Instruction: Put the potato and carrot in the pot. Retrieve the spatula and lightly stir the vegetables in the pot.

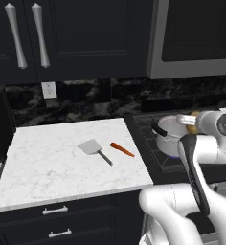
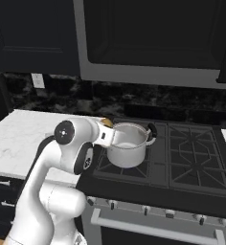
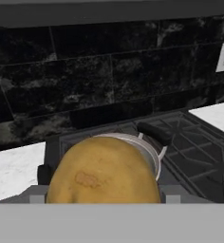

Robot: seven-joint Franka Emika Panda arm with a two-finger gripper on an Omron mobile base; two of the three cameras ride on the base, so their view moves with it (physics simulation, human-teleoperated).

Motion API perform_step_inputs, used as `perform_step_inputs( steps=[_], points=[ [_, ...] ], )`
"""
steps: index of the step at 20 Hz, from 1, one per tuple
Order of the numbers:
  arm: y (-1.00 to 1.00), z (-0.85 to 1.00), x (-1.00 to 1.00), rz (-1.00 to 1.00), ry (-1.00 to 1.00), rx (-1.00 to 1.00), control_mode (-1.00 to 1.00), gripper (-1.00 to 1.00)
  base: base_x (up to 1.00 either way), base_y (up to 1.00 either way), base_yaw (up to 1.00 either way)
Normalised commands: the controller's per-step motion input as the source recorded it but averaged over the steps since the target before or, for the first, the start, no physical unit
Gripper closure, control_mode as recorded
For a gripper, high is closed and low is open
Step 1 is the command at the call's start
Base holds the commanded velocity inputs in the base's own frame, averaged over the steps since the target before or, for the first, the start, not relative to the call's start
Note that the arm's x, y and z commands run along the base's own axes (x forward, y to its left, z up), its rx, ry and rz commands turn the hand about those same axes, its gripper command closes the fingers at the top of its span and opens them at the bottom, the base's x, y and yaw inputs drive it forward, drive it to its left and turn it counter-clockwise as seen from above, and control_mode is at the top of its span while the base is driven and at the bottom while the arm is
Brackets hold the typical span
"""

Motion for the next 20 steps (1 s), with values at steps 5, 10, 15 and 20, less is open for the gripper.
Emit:
perform_step_inputs(
  steps=[5,10,15,20],
  points=[
    [-0.08,-0.26,0.46,0.0,-0.02,0.0,-1.0,1.0,0.0,0.0,0.0],
    [-0.15,-0.16,0.47,0.0,0.0,0.0,-1.0,1.0,0.0,0.0,0.0],
    [-0.19,-0.01,0.42,0.0,0.08,0.01,-1.0,1.0,0.0,0.0,0.0],
    [-0.19,-0.21,0.44,0.0,0.24,0.0,-1.0,1.0,0.0,0.0,0.0]
  ],
)
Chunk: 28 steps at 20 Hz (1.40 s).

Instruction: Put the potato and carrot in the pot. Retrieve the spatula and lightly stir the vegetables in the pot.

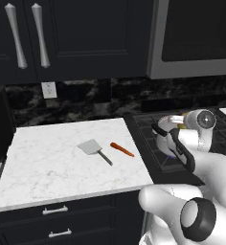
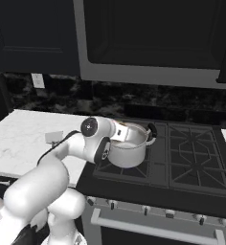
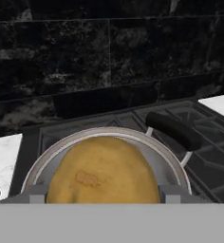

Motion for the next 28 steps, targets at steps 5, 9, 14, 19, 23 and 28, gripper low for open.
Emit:
perform_step_inputs(
  steps=[5,9,14,19,23,28],
  points=[
    [-0.07,-0.29,0.21,0.0,0.25,0.0,-1.0,1.0,0.0,0.0,0.0],
    [-0.04,-0.45,0.0,0.0,0.14,0.0,-1.0,1.0,0.0,0.0,0.0],
    [-0.07,-0.49,0.04,0.0,0.1,0.0,-1.0,1.0,0.0,0.0,0.0],
    [-0.06,-0.26,0.09,0.0,0.0,0.0,-1.0,1.0,0.0,0.0,0.0],
    [-0.01,-0.07,0.28,0.0,-0.02,0.0,-1.0,-1.0,0.0,0.0,0.0],
    [-0.06,0.03,0.02,0.0,-0.1,0.0,-1.0,-1.0,0.0,0.0,0.0]
  ],
)
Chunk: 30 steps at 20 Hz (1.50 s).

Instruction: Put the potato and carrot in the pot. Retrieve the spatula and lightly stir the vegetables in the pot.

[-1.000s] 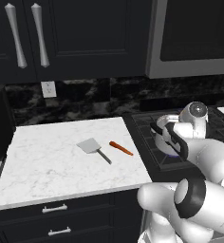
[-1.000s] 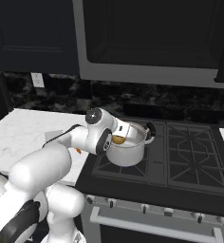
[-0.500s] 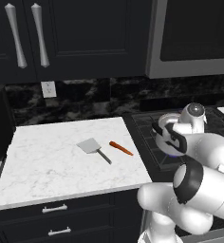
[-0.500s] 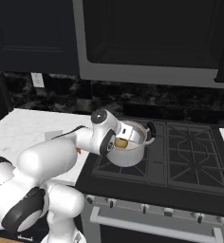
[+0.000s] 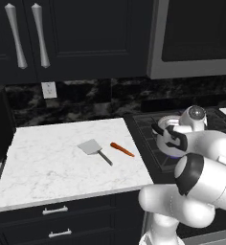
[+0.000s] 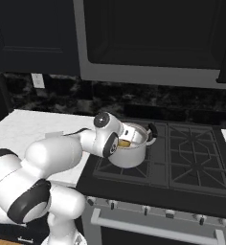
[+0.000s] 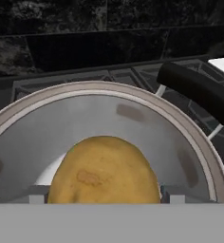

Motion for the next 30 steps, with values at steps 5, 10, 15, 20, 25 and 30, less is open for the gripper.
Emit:
perform_step_inputs(
  steps=[5,10,15,20,25,30],
  points=[
    [-0.04,0.33,-0.02,0.0,-0.07,0.01,-1.0,-1.0,0.0,0.0,0.0],
    [0.0,0.6,-0.22,0.0,-0.05,0.04,-1.0,-1.0,0.0,0.0,0.0],
    [0.13,0.85,-0.95,0.0,-0.15,0.06,-1.0,-1.0,0.0,0.0,0.0],
    [0.58,0.82,-0.93,0.0,-0.04,0.01,-1.0,-1.0,0.0,0.0,0.0],
    [0.99,0.98,-0.44,0.01,0.1,0.0,-1.0,-1.0,0.0,0.0,0.0],
    [1.0,0.57,-0.2,0.04,0.24,0.0,-1.0,-1.0,0.0,0.0,0.0]
  ],
)
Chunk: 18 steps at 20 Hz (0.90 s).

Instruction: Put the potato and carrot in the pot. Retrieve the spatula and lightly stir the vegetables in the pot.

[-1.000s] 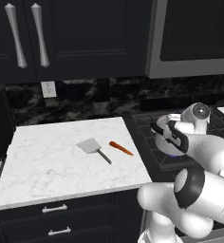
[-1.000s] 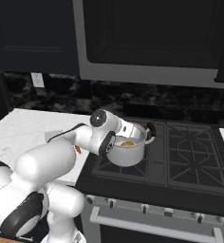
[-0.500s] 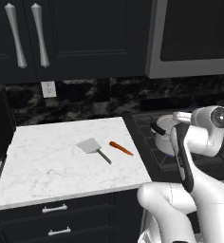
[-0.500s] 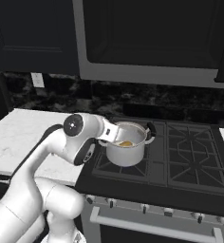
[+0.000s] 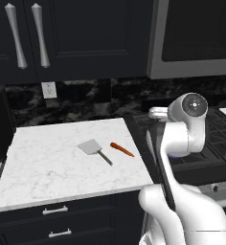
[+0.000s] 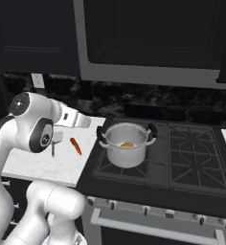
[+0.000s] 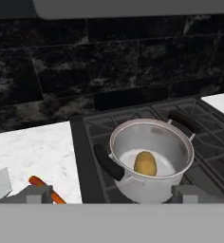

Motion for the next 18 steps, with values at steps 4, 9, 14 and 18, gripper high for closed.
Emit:
perform_step_inputs(
  steps=[4,9,14,18],
  points=[
    [0.91,0.05,-0.16,0.05,0.27,0.0,-1.0,-1.0,0.0,0.0,0.0],
    [0.73,-0.28,-0.04,0.03,0.21,-0.03,-1.0,-1.0,0.0,0.0,0.0],
    [0.37,-0.77,0.11,0.0,0.18,-0.1,-1.0,-1.0,0.0,0.0,0.0],
    [0.11,-0.81,0.34,0.0,0.17,-0.09,-1.0,-1.0,0.0,0.0,0.0]
  ],
)
